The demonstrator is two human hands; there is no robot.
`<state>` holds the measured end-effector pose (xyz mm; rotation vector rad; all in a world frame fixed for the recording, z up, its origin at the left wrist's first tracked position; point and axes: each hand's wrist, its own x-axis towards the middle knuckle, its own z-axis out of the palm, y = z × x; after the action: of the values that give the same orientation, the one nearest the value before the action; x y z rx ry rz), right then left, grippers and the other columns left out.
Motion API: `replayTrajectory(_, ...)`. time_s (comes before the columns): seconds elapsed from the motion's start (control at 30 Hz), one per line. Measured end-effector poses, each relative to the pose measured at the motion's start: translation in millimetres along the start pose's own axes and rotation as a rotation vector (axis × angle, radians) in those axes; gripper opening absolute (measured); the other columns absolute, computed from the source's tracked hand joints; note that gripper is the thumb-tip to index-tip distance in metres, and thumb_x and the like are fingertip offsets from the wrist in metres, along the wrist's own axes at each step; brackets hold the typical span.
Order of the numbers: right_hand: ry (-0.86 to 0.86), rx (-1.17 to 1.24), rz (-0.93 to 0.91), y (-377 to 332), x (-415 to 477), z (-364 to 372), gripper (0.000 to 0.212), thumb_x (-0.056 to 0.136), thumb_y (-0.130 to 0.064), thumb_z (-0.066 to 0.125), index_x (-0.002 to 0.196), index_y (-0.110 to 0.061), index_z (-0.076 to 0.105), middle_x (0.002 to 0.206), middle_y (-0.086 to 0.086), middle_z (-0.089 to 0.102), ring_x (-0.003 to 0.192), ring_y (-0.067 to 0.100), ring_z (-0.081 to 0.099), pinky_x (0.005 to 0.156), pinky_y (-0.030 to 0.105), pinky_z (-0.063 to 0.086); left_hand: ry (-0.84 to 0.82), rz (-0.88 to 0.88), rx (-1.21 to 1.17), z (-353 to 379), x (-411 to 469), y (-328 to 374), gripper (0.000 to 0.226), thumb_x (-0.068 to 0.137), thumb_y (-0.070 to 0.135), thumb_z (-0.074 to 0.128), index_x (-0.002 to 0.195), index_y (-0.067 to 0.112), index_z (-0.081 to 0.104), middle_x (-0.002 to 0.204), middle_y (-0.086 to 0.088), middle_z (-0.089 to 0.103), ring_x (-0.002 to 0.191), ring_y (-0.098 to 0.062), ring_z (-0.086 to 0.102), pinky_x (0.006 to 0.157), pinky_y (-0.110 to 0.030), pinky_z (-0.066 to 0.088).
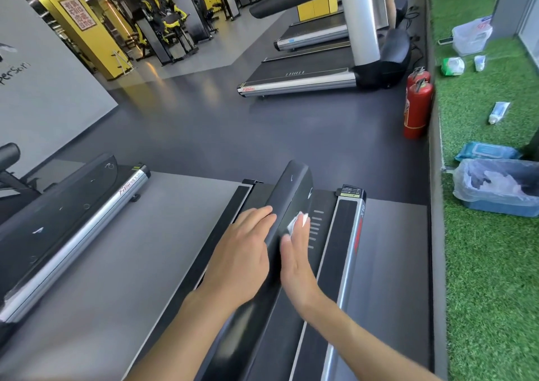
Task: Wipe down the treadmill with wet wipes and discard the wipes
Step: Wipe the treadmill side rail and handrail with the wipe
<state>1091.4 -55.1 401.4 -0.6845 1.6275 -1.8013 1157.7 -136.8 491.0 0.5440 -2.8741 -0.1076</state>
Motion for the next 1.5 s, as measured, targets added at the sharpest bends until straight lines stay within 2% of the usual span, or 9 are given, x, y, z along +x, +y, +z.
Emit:
replayTrajectory(0.13,-0.049,-0.196,-0.210,19.9,-43.9,15.3,0.064,0.102,-0.053,0.014,0.152,-0.033,-0.020,0.156,-0.022,-0.035,0.146,0.006,-0.030,0.121,0.031,-0.010,-0.011,-0.016,-0.052,-1.4,1.4,-0.6,0.059,0.088,-0.001,0.029,0.142,0.009,0.050,0.151,0.002,0.044,0.140,-0.014,0.036,0.117,-0.025,0.027)
replayTrajectory(0.3,0.056,-0.277,-0.144,3.0,19.9,-4.9,0.058,0.101,-0.050,0.011,0.151,-0.034,-0.013,0.158,-0.018,-0.029,0.145,0.000,-0.029,0.124,0.034,-0.009,0.001,-0.021,-0.059,-4.2,1.2,3.4,0.067,0.090,0.026,0.012,0.140,0.008,0.053,0.148,-0.001,0.048,0.138,-0.017,0.041,0.115,-0.023,0.025)
replayTrajectory(0.57,-0.044,-0.438,-0.300,11.3,-17.9,-1.5,0.066,0.100,-0.059,0.007,0.154,-0.028,-0.017,0.158,-0.017,-0.033,0.147,0.006,-0.029,0.120,0.026,-0.012,-0.040,-0.039,-0.090,-9.1,1.5,5.8,0.052,0.092,0.001,0.037,0.142,0.010,0.050,0.150,0.002,0.044,0.139,-0.012,0.036,0.115,-0.019,0.024)
replayTrajectory(0.7,0.054,-0.267,-0.101,2.8,33.7,-11.5,0.055,0.107,-0.038,0.017,0.150,-0.034,-0.017,0.160,-0.016,-0.028,0.145,-0.002,-0.028,0.124,0.033,-0.008,-0.027,-0.004,-0.026,-9.3,16.8,4.4,0.049,0.085,0.008,0.032,0.123,0.007,0.063,0.124,-0.002,0.061,0.115,-0.021,0.054,0.099,-0.027,0.043)
replayTrajectory(0.77,0.030,-0.191,-0.092,-0.8,23.8,-6.7,0.056,0.109,-0.031,0.020,0.149,-0.035,-0.019,0.158,-0.019,-0.030,0.143,-0.003,-0.029,0.123,0.029,-0.010,-0.040,0.004,-0.015,-10.3,28.2,6.7,0.047,0.089,0.009,0.033,0.129,0.007,0.059,0.130,-0.001,0.057,0.119,-0.020,0.051,0.101,-0.026,0.041)
replayTrajectory(0.93,-0.083,-0.186,-0.146,15.3,-10.7,-6.2,0.060,0.106,-0.039,0.019,0.150,-0.034,-0.021,0.154,-0.025,-0.034,0.142,-0.004,-0.031,0.119,0.023,-0.012,-0.082,-0.014,-0.033,0.7,41.8,10.9,0.052,0.097,0.001,0.040,0.148,0.010,0.040,0.157,0.003,0.033,0.145,-0.011,0.026,0.117,-0.021,0.023)
replayTrajectory(1.07,-0.008,0.050,0.061,-2.3,36.9,-24.9,0.047,0.109,-0.034,0.016,0.138,-0.054,-0.016,0.155,-0.027,-0.028,0.143,-0.010,-0.024,0.124,0.033,-0.009,-0.044,-0.009,-0.007,7.5,38.0,9.4,0.052,0.092,-0.004,0.045,0.143,0.006,0.047,0.151,0.000,0.042,0.141,-0.015,0.034,0.116,-0.023,0.026)
replayTrajectory(1.27,-0.116,0.073,0.095,-5.0,-0.4,-18.5,0.056,0.108,-0.039,0.016,0.149,-0.039,-0.023,0.152,-0.033,-0.030,0.139,-0.015,-0.025,0.120,0.023,-0.011,-0.033,-0.014,0.004,8.7,39.5,9.8,0.053,0.090,-0.005,0.045,0.141,0.007,0.049,0.150,0.000,0.044,0.140,-0.016,0.036,0.114,-0.027,0.032)
replayTrajectory(1.5,0.032,0.101,0.164,-6.7,64.0,-32.9,0.060,0.107,-0.045,0.019,0.155,-0.038,-0.016,0.158,-0.030,-0.022,0.142,-0.014,-0.019,0.125,0.036,-0.005,-0.027,0.002,0.003,10.6,38.1,7.1,0.052,0.090,-0.003,0.047,0.141,0.008,0.050,0.149,0.001,0.045,0.139,-0.015,0.036,0.114,-0.029,0.034)
